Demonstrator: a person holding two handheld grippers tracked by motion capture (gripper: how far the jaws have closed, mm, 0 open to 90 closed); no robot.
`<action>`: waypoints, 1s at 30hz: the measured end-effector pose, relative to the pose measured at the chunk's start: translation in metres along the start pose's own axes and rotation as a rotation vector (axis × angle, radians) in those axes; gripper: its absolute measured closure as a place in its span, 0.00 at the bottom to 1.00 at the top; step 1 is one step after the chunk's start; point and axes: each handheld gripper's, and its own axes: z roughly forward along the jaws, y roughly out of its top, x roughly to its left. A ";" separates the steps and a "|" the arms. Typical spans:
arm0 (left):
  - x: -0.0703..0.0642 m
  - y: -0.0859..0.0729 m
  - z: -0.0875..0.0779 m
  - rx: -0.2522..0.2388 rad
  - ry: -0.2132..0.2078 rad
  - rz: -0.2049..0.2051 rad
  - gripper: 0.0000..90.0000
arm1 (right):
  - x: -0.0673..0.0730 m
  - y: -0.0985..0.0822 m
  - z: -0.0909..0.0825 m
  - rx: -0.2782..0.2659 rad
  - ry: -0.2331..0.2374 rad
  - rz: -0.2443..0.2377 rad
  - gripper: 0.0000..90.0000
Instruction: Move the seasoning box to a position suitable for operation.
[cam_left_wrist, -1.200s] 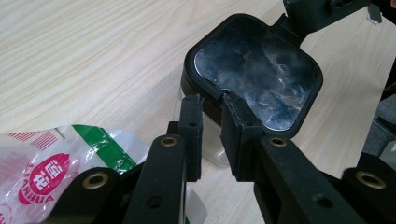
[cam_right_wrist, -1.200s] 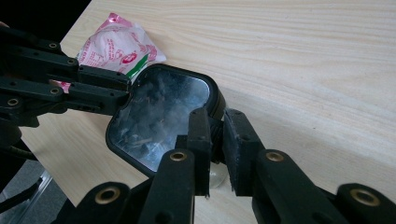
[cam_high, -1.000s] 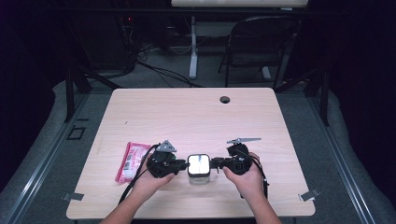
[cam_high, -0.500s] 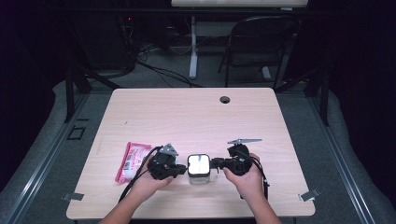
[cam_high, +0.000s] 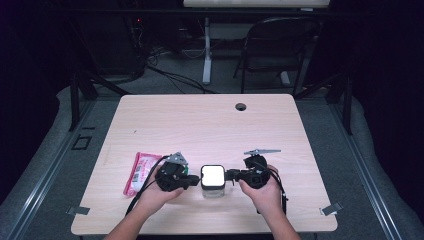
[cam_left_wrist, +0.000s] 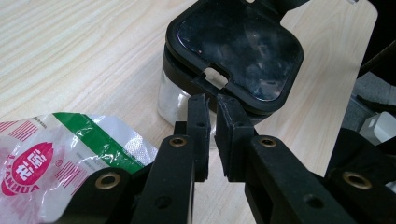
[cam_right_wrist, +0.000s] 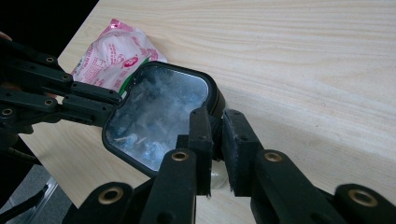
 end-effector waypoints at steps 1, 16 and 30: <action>0.000 0.000 -0.001 -0.008 -0.001 -0.003 0.93 | 0.000 0.000 0.000 -0.002 0.000 0.001 0.92; -0.004 0.004 -0.006 -0.102 -0.028 -0.004 0.94 | -0.004 -0.002 -0.001 -0.007 0.012 0.016 0.90; -0.010 0.014 -0.009 -0.122 -0.020 0.022 0.90 | 0.025 -0.005 -0.013 -0.022 0.005 -0.191 0.62</action>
